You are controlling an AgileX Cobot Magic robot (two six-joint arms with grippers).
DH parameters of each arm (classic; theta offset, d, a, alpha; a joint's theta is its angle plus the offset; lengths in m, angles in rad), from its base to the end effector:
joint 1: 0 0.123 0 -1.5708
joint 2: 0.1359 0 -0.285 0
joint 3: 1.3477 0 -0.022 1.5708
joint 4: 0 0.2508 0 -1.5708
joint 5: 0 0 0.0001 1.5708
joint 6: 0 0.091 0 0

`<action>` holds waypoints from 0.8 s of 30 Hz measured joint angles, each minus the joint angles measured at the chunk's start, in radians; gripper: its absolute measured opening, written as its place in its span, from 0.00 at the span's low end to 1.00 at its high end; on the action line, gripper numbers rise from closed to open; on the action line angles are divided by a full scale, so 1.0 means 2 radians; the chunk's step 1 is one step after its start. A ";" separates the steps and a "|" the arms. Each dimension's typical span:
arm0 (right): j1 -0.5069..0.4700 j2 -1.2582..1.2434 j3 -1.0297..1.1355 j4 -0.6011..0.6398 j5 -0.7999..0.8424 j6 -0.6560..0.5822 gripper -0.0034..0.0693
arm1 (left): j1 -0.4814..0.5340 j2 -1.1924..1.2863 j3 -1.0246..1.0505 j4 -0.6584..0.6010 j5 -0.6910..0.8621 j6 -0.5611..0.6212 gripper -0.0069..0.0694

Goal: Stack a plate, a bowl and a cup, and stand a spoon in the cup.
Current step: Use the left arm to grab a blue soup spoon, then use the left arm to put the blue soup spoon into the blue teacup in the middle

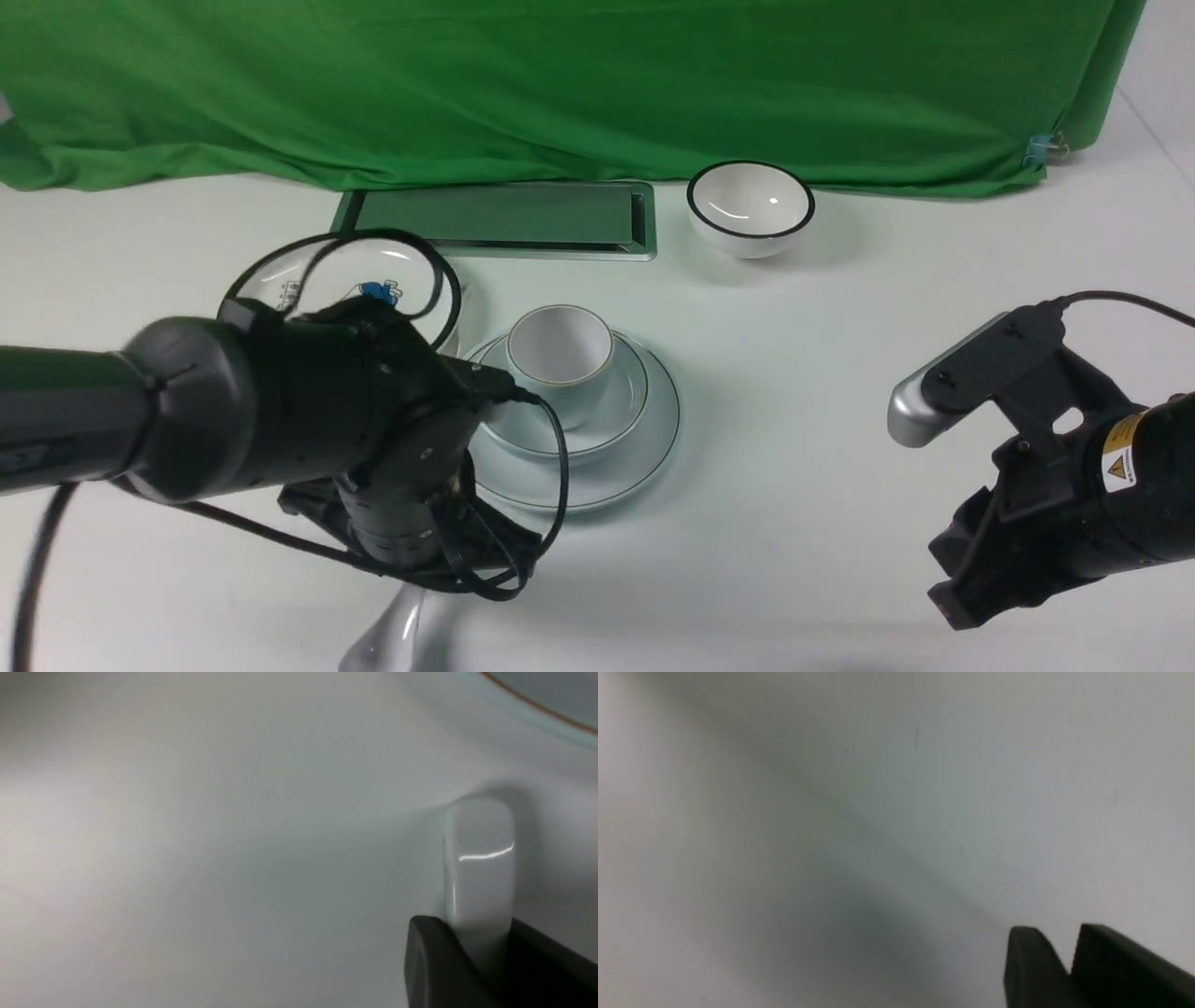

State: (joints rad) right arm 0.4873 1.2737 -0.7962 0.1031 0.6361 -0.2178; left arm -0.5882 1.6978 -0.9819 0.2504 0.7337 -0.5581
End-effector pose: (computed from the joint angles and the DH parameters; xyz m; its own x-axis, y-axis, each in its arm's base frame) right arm 0.2110 0.1181 0.2516 -0.6813 -0.5128 -0.5224 -0.5924 0.8055 -0.0181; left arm 0.2660 -0.1593 0.1810 -0.9431 0.1999 -0.2657 0.1879 0.9797 0.0704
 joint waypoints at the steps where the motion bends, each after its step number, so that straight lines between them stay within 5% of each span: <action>1: 0.000 0.000 0.000 0.000 -0.002 -0.003 0.29 | 0.000 -0.025 0.001 0.003 -0.002 0.004 0.19; 3: 0.000 0.000 0.001 0.000 -0.013 -0.006 0.29 | 0.000 -0.074 0.001 0.008 -0.036 0.011 0.19; 12: 0.000 0.000 0.004 0.004 -0.080 -0.008 0.29 | 0.015 -0.108 -0.004 0.045 -0.482 0.140 0.19; 24: 0.000 0.000 0.005 0.008 -0.110 -0.023 0.26 | 0.085 0.026 -0.013 -0.004 -0.631 0.162 0.19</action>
State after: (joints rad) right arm 0.4873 1.2737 -0.7856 0.1195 0.4154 -0.2646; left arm -0.4175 1.7507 -1.0074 0.2420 -0.5277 -0.2336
